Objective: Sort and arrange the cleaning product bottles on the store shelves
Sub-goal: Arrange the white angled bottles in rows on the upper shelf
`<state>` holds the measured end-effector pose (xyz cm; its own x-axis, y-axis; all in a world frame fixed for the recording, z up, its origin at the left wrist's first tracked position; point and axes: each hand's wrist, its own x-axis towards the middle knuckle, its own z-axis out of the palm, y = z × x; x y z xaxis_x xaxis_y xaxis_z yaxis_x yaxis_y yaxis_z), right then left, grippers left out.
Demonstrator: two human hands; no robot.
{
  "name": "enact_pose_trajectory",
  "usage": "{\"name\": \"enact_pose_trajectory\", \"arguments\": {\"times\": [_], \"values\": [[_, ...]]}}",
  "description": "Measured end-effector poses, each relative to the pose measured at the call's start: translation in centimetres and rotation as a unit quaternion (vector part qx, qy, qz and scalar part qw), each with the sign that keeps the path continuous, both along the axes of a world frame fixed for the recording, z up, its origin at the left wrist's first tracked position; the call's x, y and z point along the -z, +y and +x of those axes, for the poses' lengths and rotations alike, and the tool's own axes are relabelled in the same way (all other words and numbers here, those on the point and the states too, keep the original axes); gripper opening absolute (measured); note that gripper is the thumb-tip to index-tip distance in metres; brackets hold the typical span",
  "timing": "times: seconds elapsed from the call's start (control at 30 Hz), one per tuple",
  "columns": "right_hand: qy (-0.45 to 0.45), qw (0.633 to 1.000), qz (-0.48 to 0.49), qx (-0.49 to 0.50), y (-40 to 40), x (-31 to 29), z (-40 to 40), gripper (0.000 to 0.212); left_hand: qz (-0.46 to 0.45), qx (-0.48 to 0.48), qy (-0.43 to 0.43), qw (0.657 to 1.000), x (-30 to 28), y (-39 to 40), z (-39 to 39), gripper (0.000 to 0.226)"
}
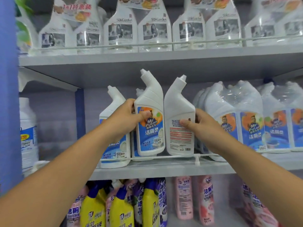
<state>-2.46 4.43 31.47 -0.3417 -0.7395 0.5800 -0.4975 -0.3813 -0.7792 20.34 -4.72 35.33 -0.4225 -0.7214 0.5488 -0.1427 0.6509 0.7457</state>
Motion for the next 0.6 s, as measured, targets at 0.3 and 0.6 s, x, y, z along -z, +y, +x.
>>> {"name": "enact_pose_trajectory", "arguments": {"times": [0.3,0.6], "values": [[-0.047,0.998,0.046,0.016,-1.6,-0.1,-0.5,0.023,-0.05,-0.084,-0.074,0.993,0.5,0.4,-1.0,0.052],[-0.048,0.99,0.04,0.125,-4.2,-0.2,0.1,0.027,-0.286,-0.287,-0.122,0.906,0.9,2.1,-4.9,0.088]]}}
